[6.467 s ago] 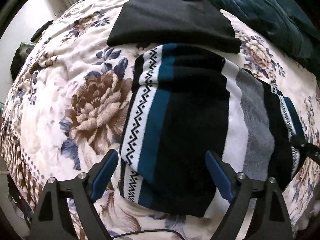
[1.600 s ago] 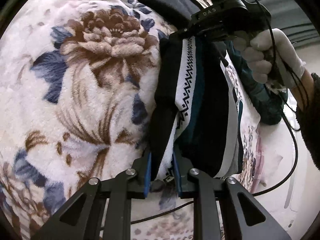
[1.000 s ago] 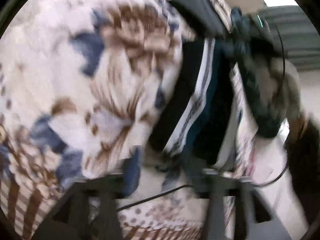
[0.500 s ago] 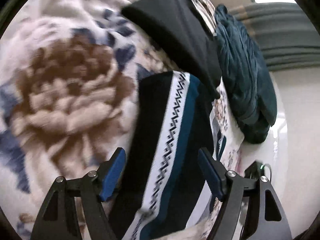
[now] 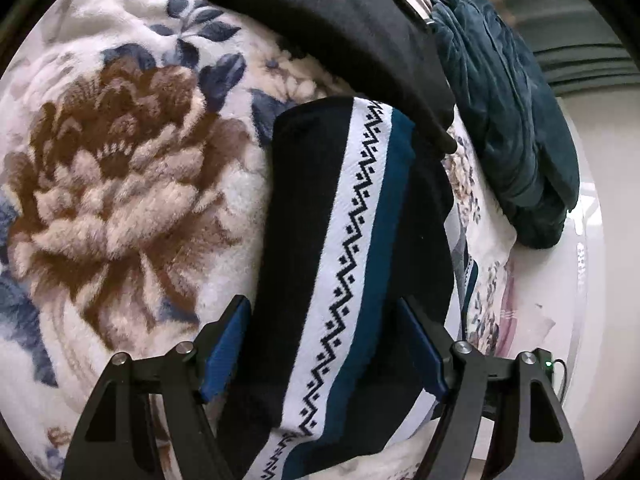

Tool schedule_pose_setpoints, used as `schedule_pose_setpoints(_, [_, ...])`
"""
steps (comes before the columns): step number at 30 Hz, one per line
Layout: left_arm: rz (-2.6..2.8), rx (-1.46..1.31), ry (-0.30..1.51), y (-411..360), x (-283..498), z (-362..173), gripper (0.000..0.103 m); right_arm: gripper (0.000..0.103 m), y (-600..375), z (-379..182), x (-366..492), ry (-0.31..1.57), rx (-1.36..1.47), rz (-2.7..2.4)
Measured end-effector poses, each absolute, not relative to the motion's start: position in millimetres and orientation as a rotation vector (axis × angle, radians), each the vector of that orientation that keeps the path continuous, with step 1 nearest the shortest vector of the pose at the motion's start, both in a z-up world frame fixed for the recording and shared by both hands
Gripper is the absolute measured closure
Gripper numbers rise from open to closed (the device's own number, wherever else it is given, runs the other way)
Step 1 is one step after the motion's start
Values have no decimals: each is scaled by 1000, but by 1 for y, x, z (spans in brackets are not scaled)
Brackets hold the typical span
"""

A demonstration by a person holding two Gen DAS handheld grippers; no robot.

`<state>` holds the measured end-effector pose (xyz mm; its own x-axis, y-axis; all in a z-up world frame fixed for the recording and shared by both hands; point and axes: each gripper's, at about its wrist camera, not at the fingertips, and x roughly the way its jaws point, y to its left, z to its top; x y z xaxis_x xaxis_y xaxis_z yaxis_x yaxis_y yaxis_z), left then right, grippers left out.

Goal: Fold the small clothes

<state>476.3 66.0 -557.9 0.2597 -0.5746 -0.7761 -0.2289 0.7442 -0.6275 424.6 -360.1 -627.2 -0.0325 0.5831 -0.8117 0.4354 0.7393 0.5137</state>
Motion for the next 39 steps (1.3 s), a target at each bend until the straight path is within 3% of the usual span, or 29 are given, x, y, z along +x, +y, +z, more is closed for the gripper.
schedule_pose_setpoints(1, [-268,-743,1322,66,477,-558,30,76,-366,-629,425,1676,815,131])
schedule_pose_setpoints(2, [-272,-746,1325,66,479,-559,30,60,-367,-634,427,1695,799,105])
schedule_pose_setpoints(3, [-278,-753,1326,67,481,-559,30,53,-371,-635,429,1681,822,99])
schedule_pose_setpoints(6, [-285,-759,1323,66,491,-561,30,44,-379,-632,434,1592,874,132])
schedule_pose_setpoints(14, [-278,-593,1257,56,542,-539,30,43,-369,-636,544,1433,672,195])
schedule_pose_setpoints(16, [-265,-548,1248,51,558,-540,30,49,-362,-637,561,1437,582,192])
schedule_pose_setpoints(17, [-263,-533,1238,50,561,-540,30,79,-354,-632,569,1409,519,187])
schedule_pose_setpoints(18, [-270,-519,1217,49,564,-540,40,93,-349,-628,572,1391,482,185])
schedule_pose_setpoints(19, [-273,-507,1203,48,566,-540,49,93,-342,-621,576,1373,441,169])
schedule_pose_setpoints(20, [-272,-498,1197,47,568,-541,66,93,-342,-614,574,1344,415,155])
schedule_pose_setpoints(21, [-272,-486,1194,47,569,-541,69,94,-340,-607,574,1314,400,141])
schedule_pose_setpoints(29, [-211,-504,1189,60,585,-545,75,97,-341,-593,590,1220,410,78])
schedule_pose_setpoints(35, [-201,-536,1217,70,596,-551,73,96,-340,-621,603,1315,440,77])
schedule_pose_setpoints(37, [-193,-587,1214,79,592,-548,69,84,-349,-627,602,1379,491,84])
schedule_pose_setpoints(39, [-183,-643,1197,89,585,-544,41,62,-363,-623,589,1403,550,70])
